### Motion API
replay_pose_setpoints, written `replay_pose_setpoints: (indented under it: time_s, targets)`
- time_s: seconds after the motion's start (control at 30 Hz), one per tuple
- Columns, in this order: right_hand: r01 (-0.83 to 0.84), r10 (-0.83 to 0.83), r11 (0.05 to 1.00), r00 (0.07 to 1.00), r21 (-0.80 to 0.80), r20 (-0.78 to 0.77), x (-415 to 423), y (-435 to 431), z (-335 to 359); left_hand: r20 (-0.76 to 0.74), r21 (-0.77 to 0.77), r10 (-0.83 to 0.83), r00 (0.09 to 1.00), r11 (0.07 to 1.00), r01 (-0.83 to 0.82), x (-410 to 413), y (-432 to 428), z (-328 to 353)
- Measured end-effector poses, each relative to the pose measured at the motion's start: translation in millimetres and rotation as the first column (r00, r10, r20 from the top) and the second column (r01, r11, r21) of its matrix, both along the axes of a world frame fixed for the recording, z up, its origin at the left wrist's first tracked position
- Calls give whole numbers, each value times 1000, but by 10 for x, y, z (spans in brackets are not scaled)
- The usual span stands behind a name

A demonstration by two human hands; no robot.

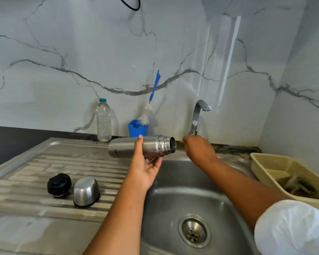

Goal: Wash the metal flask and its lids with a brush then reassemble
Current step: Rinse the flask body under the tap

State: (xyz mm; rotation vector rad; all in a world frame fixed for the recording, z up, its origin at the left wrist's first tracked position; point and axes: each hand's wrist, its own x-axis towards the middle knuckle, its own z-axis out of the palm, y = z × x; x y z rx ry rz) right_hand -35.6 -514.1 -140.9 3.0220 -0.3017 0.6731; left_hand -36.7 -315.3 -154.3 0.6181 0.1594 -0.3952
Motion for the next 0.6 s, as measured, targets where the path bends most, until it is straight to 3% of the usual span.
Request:
replay_pose_setpoints:
  time_s: [0.07,0.17,0.27,0.43,0.6]
  targets:
    - [85,-85,977,996,197,-10,-120,-203,-49,29,56,-39,999,998,37,-63,-66,6]
    - [83,-96,871,995,484,1,-158,-383,27,49,123,-71,996,990,64,-121,-169,-7]
    - [52,-54,769,998,638,-17,-72,-509,86,59,217,-96,994,973,81,-134,-277,-44]
    - [28,30,713,997,700,-71,43,-575,53,74,344,-150,986,932,116,-128,-344,-96]
    - [13,45,734,997,679,-68,174,-549,-102,22,403,-203,979,898,177,-73,-340,-142]
